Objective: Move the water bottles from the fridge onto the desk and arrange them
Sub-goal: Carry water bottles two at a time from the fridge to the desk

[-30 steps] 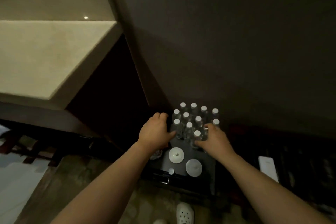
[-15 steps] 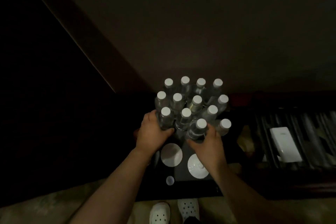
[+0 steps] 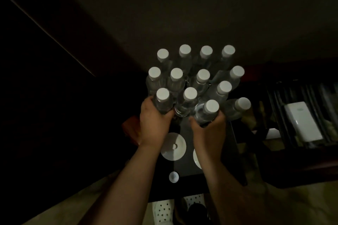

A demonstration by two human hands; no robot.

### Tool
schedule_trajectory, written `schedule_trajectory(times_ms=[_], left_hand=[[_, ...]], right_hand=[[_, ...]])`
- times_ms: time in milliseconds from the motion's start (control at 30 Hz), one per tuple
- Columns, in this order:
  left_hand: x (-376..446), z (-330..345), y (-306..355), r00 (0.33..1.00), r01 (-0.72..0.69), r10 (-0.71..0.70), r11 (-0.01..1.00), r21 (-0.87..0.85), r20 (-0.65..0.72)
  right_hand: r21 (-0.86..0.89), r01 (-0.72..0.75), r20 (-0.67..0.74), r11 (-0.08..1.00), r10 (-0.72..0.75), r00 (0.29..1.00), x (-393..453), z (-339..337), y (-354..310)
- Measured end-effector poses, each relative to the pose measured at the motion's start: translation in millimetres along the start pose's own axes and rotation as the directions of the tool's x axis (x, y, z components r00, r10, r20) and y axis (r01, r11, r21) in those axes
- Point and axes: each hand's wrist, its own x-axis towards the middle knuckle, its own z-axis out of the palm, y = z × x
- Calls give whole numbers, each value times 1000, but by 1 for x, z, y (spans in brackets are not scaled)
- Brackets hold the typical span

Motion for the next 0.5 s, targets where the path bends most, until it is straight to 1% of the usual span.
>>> schedule_trajectory(times_ms=[133, 233, 367, 500], left_hand=[[0, -2, 6, 999, -18, 17, 1000, 12, 27], [-4, -9, 13, 997, -43, 41, 999, 29, 63], [-18, -31, 35, 991, -101, 94, 991, 84, 93], [-40, -69, 84, 980, -177, 164, 977, 114, 115]], right_hand=[[-61, -37, 6, 997, 37, 999, 1, 2, 3], [-89, -10, -2, 996, 10, 1000, -1, -3, 0], [-46, -21, -4, 999, 21, 1000, -14, -30, -18], [-4, -20, -1, 1000, 20, 1000, -27, -71, -55]])
